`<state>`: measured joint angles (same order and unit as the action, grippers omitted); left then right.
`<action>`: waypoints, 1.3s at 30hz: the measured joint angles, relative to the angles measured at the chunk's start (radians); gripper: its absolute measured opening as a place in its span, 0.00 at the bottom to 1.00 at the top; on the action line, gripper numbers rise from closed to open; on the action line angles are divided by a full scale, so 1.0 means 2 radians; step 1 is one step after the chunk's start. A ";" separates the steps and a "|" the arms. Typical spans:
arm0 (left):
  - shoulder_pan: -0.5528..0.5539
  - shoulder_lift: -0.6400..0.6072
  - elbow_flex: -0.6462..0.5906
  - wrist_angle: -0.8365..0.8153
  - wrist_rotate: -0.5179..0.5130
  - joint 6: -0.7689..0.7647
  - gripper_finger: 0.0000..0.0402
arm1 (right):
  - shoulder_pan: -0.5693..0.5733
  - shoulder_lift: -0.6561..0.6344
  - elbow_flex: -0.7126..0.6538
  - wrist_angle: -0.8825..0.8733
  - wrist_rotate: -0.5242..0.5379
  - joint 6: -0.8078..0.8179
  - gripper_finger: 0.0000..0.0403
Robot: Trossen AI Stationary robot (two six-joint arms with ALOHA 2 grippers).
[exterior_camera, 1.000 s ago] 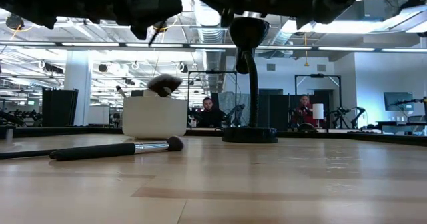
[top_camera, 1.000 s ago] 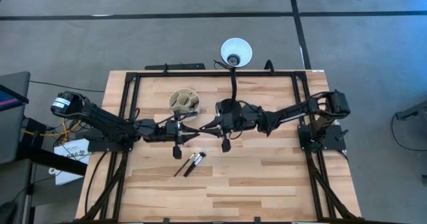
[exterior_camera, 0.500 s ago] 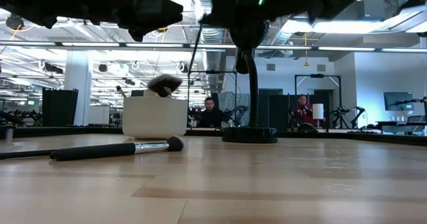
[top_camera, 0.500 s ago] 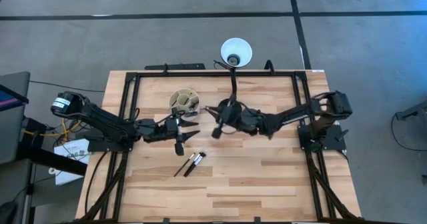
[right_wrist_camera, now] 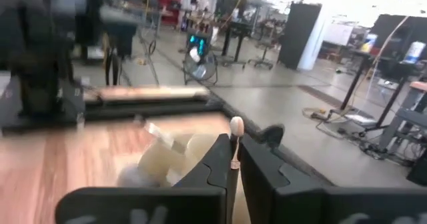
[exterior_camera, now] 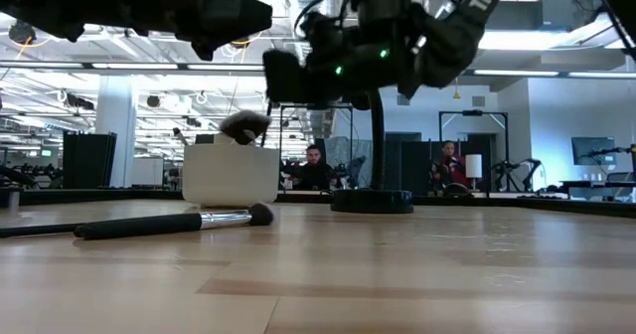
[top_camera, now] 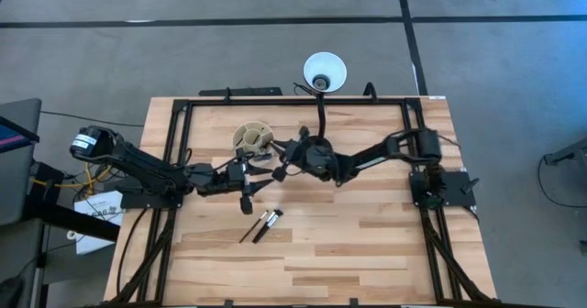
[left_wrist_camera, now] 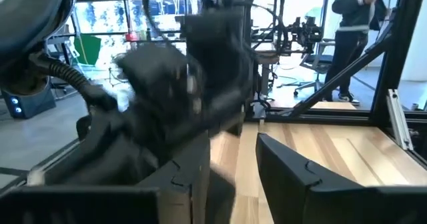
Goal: Put items in baskets/containers
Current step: Put the eyeshadow brush into the organizer
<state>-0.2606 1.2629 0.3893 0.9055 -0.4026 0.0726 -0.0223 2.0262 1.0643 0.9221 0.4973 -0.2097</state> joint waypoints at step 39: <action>-0.246 0.138 0.000 -0.150 -0.243 -0.304 0.32 | 0.087 -0.225 0.031 -0.299 -0.002 0.008 0.41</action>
<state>-0.7535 1.5397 0.3897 0.6064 -0.8887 -0.5354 0.1523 1.5752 1.1255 0.3246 0.4942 -0.1946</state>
